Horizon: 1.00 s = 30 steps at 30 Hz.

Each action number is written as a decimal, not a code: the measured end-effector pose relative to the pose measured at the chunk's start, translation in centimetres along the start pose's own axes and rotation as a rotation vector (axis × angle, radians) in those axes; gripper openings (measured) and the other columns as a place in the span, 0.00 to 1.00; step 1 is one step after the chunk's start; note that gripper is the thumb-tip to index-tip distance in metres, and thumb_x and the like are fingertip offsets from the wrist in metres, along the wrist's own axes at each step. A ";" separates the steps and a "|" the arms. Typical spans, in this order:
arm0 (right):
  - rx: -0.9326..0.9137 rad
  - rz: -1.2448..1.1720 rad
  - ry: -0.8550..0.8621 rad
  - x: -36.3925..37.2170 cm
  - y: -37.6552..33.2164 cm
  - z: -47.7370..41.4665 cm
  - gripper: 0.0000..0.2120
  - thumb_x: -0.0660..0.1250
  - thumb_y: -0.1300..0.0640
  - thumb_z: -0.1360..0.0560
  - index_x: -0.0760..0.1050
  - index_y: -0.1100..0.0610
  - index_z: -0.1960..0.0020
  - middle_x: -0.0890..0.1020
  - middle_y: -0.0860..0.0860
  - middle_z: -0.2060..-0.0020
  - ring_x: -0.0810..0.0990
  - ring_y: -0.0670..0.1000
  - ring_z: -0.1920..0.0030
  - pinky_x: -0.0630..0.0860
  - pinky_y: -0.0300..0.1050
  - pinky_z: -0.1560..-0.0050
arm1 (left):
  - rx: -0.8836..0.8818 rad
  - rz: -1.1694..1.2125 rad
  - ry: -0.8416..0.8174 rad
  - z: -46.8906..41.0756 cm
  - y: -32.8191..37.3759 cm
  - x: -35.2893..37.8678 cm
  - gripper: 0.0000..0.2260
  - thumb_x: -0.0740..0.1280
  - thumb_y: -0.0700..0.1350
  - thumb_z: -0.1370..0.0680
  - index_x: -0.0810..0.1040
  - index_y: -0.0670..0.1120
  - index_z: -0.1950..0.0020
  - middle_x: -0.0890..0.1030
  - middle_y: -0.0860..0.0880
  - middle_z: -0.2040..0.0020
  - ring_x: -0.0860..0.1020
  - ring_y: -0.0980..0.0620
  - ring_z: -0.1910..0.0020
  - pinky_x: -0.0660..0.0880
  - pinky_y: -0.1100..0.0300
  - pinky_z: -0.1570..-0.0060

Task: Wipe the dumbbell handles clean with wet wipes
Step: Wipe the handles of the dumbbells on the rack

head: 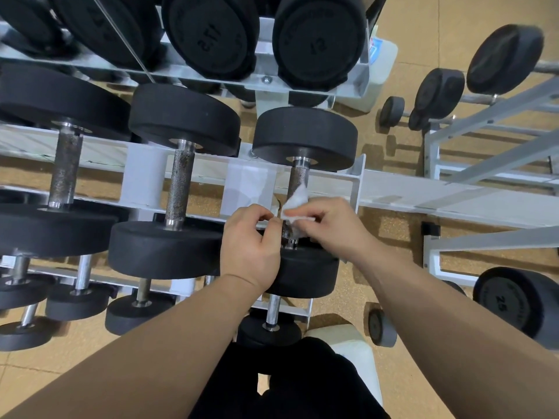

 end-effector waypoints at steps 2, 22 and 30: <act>-0.012 0.011 -0.049 0.4 0.2 0.6 0.10 0.74 0.62 0.26 0.86 0.52 0.47 0.86 0.43 0.54 0.83 0.39 0.51 0.76 0.34 0.48 | 0.005 0.004 0.004 0.0 0.0 0.0 0.12 0.61 0.52 0.25 0.80 0.47 0.54 0.77 0.55 0.56 0.76 0.53 0.52 0.74 0.53 0.48; -0.046 -0.026 0.329 -0.6 -1.2 -2.5 0.09 0.71 0.55 0.23 0.84 0.50 0.43 0.84 0.41 0.51 0.81 0.39 0.48 0.77 0.38 0.43 | -0.006 0.019 -0.007 0.0 -0.1 0.0 0.11 0.61 0.52 0.25 0.79 0.47 0.56 0.77 0.55 0.56 0.76 0.50 0.51 0.75 0.50 0.47; -0.066 0.069 0.063 0.1 -0.2 -0.2 0.09 0.73 0.60 0.25 0.86 0.52 0.45 0.84 0.39 0.55 0.81 0.38 0.51 0.75 0.33 0.48 | -0.004 0.002 -0.016 0.1 0.1 0.0 0.12 0.61 0.52 0.24 0.79 0.47 0.56 0.78 0.54 0.57 0.76 0.56 0.53 0.74 0.57 0.50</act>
Point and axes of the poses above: each hand's wrist, its own z-axis away from the middle knuckle, its own x-axis out of the palm, y = z × x, the point moved 4 cm from there along -z, towards the middle knuckle
